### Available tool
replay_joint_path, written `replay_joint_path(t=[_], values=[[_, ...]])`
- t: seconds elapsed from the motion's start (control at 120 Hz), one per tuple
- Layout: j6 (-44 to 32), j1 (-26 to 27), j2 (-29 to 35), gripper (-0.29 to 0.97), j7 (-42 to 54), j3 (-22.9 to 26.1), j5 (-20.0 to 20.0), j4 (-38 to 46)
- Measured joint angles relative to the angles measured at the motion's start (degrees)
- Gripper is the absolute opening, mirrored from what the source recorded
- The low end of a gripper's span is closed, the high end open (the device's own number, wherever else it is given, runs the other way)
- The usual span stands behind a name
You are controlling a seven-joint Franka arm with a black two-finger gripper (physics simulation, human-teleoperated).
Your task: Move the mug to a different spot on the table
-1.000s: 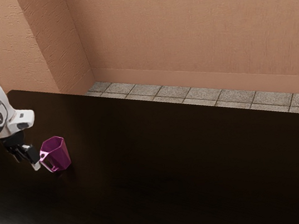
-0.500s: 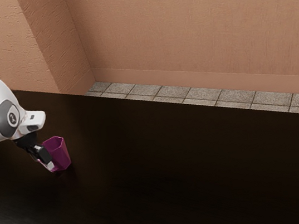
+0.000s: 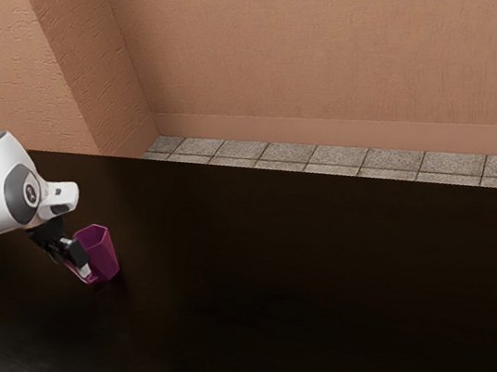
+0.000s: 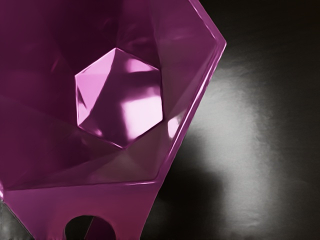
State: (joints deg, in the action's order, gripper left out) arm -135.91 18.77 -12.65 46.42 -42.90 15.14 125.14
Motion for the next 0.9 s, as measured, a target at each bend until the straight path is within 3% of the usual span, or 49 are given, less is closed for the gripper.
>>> replay_joint_path(t=[0.633, 0.9], values=[[-1.44, -0.91, -3.96, 0.68, 0.23, -0.16, 3.29, -1.35], [-1.76, -0.99, -4.00, 0.39, 1.19, -0.16, 3.85, -1.37]])
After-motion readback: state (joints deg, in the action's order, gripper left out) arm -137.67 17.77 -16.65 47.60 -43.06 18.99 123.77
